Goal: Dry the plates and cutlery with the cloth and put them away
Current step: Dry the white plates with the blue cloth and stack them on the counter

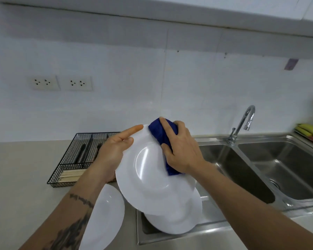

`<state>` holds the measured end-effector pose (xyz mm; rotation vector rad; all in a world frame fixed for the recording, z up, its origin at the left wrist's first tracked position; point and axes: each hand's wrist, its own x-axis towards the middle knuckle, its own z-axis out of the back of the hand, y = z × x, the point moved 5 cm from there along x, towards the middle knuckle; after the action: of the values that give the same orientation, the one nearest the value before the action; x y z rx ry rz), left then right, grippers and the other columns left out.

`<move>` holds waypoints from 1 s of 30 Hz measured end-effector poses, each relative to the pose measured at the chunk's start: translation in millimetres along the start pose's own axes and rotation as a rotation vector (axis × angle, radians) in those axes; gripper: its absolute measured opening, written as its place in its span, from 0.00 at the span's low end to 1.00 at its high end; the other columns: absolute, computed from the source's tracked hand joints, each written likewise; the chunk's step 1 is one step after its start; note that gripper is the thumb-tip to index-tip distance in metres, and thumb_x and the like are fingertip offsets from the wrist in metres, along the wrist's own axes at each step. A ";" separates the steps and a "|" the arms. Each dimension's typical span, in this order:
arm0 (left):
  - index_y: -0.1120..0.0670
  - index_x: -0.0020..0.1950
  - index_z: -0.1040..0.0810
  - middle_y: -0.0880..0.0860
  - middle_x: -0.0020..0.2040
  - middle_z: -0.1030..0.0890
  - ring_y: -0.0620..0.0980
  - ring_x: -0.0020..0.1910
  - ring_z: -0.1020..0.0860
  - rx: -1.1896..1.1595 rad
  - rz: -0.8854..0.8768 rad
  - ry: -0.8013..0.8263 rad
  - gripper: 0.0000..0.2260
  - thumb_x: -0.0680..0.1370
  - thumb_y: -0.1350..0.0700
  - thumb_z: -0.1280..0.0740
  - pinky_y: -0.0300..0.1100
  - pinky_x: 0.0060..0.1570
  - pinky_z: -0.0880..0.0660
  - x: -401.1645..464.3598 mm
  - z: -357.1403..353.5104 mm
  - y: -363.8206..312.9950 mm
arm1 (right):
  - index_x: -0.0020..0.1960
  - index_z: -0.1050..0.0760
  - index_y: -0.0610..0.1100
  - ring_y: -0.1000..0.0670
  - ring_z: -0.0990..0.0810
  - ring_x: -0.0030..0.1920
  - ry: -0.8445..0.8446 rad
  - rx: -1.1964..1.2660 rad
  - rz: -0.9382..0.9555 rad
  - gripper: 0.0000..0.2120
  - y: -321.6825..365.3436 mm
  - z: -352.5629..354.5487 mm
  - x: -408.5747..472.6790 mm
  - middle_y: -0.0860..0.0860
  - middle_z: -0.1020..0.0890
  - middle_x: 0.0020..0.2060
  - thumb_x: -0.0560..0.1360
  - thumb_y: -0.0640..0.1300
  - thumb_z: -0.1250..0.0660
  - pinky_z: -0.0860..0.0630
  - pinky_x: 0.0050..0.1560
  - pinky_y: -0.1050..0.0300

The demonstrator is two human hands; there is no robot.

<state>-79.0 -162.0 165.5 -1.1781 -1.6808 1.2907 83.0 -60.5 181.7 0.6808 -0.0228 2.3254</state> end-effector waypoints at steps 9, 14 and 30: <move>0.46 0.57 0.16 0.51 0.57 0.16 0.54 0.54 0.17 -0.171 -0.119 -0.279 0.18 0.81 0.65 0.40 0.52 0.58 0.22 7.8 -3.1 12.4 | 0.78 0.62 0.50 0.44 0.67 0.76 0.263 0.018 -0.191 0.39 14.1 -33.4 -62.7 0.45 0.67 0.76 0.72 0.48 0.48 0.62 0.75 0.42; 0.43 0.57 0.16 0.51 0.60 0.17 0.57 0.59 0.19 -0.225 -0.095 -0.288 0.18 0.82 0.62 0.40 0.59 0.63 0.25 14.0 -9.6 19.1 | 0.78 0.62 0.54 0.55 0.68 0.75 0.391 0.366 -0.057 0.36 63.4 -36.3 -73.0 0.55 0.66 0.76 0.75 0.46 0.50 0.65 0.75 0.51; 0.49 0.54 0.16 0.57 0.57 0.16 0.59 0.51 0.18 -0.376 -0.068 -0.287 0.16 0.82 0.64 0.41 0.55 0.53 0.21 3.6 -2.3 13.8 | 0.78 0.62 0.50 0.44 0.65 0.76 0.155 -0.047 -0.222 0.37 -4.1 -38.9 -20.2 0.46 0.64 0.77 0.72 0.50 0.52 0.63 0.75 0.41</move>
<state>-74.8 -156.6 152.8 -1.1719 -2.2276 1.1762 79.8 -62.2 137.8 0.4541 0.0652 2.1498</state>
